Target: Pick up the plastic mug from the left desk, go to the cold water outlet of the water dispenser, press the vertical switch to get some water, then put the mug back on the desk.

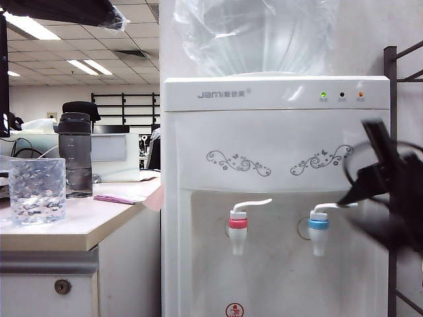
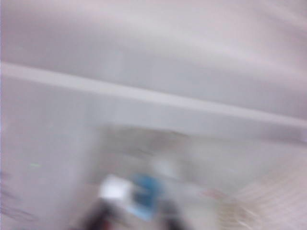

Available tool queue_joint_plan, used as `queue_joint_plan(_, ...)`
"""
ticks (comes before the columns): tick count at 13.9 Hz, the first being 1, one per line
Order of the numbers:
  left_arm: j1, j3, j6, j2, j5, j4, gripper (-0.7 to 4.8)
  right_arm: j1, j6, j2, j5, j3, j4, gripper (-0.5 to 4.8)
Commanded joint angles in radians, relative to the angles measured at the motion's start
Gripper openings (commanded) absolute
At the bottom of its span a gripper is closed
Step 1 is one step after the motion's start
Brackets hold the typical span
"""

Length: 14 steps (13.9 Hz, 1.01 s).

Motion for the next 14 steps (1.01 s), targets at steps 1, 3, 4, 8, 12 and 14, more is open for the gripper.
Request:
queue_joint_plan(1, -0.002, 0.006, 0.008, -0.001, 0.005, 0.011, -0.06, 0.002, -0.015, 0.004, -0.06, -0.006, -0.04, 3.15)
queue_joint_plan(3, -0.002, 0.006, 0.008, -0.001, 0.005, 0.011, -0.06, -0.001, -0.015, 0.003, -0.051, -0.045, -0.039, 3.15)
queue_joint_plan(4, -0.002, 0.006, 0.008, -0.001, 0.005, 0.011, -0.06, -0.001, -0.015, 0.003, -0.052, -0.051, -0.038, 3.15)
queue_joint_plan(8, -0.002, 0.006, 0.008, -0.001, 0.005, -0.008, -0.06, -0.021, -0.013, -0.118, -0.037, -0.095, -0.037, 1.6)
queue_joint_plan(12, -0.002, 0.006, 0.008, -0.001, 0.005, -0.008, -0.06, -0.074, -0.013, -0.195, -0.046, -0.069, -0.039, 1.86)
queue_joint_plan(14, -0.002, 0.006, 0.008, -0.001, 0.005, -0.008, -0.06, -0.074, -0.018, -0.195, -0.056, -0.039, -0.043, 2.16)
